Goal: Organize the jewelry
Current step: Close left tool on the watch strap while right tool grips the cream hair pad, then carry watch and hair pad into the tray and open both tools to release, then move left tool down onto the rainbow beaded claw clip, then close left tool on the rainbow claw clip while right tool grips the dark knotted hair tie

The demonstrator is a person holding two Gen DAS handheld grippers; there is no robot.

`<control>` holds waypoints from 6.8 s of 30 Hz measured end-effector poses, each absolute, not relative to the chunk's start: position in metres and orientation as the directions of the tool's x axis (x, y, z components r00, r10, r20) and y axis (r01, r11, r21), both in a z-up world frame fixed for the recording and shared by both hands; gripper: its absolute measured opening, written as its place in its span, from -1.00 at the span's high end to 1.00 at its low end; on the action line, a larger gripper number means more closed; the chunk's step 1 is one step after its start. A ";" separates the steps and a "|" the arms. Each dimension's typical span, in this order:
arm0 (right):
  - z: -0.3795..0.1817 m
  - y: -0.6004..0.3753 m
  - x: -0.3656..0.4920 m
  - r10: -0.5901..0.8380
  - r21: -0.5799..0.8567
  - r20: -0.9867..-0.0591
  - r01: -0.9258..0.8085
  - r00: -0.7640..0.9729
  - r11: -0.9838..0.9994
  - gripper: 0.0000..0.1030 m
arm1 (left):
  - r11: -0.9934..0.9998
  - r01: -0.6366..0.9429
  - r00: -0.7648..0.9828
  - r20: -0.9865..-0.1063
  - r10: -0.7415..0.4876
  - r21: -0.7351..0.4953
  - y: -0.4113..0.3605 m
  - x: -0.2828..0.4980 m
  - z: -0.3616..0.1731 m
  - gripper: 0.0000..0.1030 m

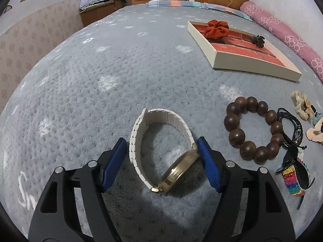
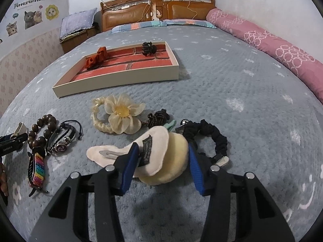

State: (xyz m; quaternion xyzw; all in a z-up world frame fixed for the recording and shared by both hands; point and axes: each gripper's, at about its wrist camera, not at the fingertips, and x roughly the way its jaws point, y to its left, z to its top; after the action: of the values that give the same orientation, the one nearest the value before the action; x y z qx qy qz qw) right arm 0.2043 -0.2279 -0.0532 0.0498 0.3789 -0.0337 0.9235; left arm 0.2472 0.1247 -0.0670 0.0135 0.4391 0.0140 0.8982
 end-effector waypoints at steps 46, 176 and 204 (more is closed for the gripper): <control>0.003 -0.238 0.232 0.022 0.101 -0.572 0.044 0.820 0.994 0.28 | 0.999 0.016 0.722 -0.690 -0.040 -0.042 0.106 0.270 -0.021 0.50; -0.052 -0.232 0.269 -0.052 -0.040 -0.697 0.033 0.715 0.999 -0.12 | 0.999 0.047 0.649 -0.760 -0.031 -0.001 -0.029 0.202 -0.059 -0.71; -0.046 -0.225 0.268 -0.008 -0.021 -0.685 -0.010 0.728 1.000 0.55 | 0.997 0.043 0.605 -0.793 -0.075 -0.061 -0.023 0.206 -0.063 -0.14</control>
State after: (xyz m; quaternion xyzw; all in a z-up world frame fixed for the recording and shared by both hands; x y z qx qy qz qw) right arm 0.2677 -0.2254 -0.0459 -0.0116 0.3687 0.0005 0.9295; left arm 0.2064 -0.0229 -0.0633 -0.0177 0.4431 -0.0329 0.8957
